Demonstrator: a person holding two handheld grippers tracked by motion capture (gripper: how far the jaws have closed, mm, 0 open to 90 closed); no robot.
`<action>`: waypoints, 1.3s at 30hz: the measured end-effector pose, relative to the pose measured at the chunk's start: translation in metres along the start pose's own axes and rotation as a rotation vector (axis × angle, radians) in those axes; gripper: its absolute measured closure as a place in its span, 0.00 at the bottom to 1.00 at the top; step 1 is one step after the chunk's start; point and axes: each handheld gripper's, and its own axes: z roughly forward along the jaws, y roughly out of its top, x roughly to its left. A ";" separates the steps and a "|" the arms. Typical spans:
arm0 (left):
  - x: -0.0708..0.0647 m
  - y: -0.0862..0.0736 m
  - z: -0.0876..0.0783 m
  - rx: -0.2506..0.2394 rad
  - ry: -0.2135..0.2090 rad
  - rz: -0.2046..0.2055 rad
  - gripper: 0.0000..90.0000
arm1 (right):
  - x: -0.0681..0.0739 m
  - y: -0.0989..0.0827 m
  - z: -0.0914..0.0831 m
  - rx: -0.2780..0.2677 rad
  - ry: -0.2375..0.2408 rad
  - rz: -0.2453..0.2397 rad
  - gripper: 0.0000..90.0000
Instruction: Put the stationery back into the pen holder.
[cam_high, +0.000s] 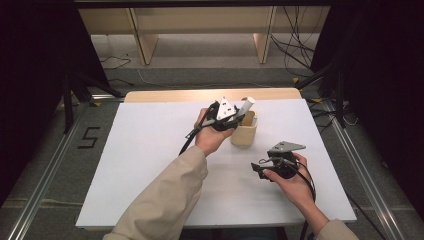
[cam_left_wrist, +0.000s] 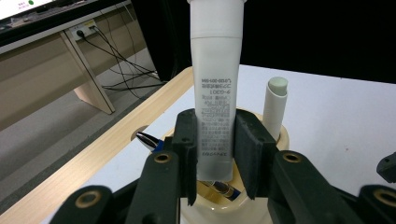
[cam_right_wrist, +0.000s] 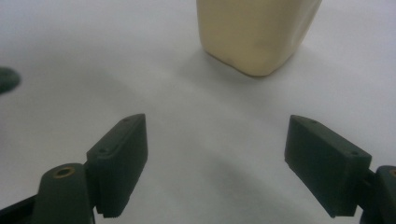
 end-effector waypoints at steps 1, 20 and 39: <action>0.000 0.000 0.000 0.000 -0.001 -0.001 0.79 | 0.000 0.000 0.000 0.000 0.000 0.000 0.24; 0.000 -0.009 0.005 0.013 0.002 -0.007 0.79 | 0.000 0.000 0.000 0.000 0.001 -0.001 0.24; 0.000 -0.014 0.011 0.016 0.009 -0.011 0.79 | 0.000 0.000 0.000 -0.001 0.003 0.000 0.24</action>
